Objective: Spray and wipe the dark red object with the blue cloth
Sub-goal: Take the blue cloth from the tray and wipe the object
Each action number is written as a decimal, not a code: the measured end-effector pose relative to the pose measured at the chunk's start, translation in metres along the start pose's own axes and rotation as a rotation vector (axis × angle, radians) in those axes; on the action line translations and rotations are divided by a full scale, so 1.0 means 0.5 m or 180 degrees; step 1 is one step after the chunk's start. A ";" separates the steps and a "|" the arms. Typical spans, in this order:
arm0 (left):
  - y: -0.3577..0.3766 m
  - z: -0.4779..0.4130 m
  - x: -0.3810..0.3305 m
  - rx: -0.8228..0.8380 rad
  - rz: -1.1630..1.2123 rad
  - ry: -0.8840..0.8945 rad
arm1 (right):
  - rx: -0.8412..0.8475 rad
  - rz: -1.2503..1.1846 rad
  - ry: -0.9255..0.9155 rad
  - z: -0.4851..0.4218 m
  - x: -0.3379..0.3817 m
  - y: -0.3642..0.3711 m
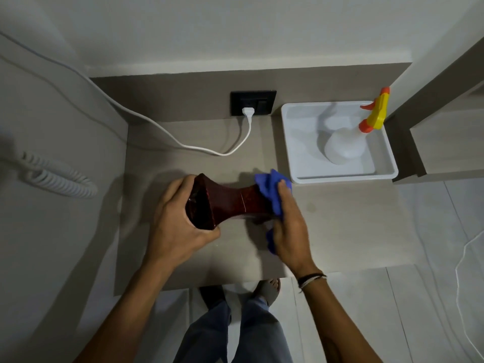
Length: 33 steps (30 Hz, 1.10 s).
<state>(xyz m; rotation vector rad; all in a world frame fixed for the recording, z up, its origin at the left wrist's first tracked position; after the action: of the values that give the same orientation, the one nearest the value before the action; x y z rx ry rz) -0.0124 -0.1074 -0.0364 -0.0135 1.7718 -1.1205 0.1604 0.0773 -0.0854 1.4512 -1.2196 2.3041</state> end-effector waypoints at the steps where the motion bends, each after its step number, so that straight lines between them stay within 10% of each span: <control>1: -0.002 -0.005 -0.004 -0.0048 0.0041 -0.0031 | -0.0120 -0.0500 0.0286 -0.009 -0.009 -0.013; 6: -0.019 -0.025 -0.020 -0.0418 0.0471 -0.0505 | -0.0046 -0.2660 0.1950 -0.016 -0.036 -0.010; 17: -0.051 -0.028 -0.052 0.1500 -0.1030 -0.0221 | 0.0094 -0.2858 0.2243 -0.048 -0.021 -0.005; 21: -0.032 -0.041 -0.086 0.0745 -0.1547 0.0988 | 0.0006 -0.2365 0.1926 -0.054 -0.020 0.000; 29: -0.011 -0.034 -0.066 0.0542 -0.1086 0.1066 | -0.0873 -0.0990 0.0433 0.026 0.033 -0.006; 33: 0.003 -0.023 -0.061 0.0356 -0.0805 0.1026 | 0.0318 -0.0387 -0.0778 0.111 0.129 0.077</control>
<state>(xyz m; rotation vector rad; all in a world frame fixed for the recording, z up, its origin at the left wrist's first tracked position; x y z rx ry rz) -0.0047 -0.0844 -0.0145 0.0116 2.0290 -1.4688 0.1448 -0.0044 -0.0431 1.8325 -1.0501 2.1860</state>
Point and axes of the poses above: each hand's wrist, its own z-axis away from the middle knuckle, its own y-axis out of the palm, x = y × z, the point moved 4 cm from there along -z, towards the middle knuckle, and after that the axes turned 7 degrees about y, right-handed, at the moved point
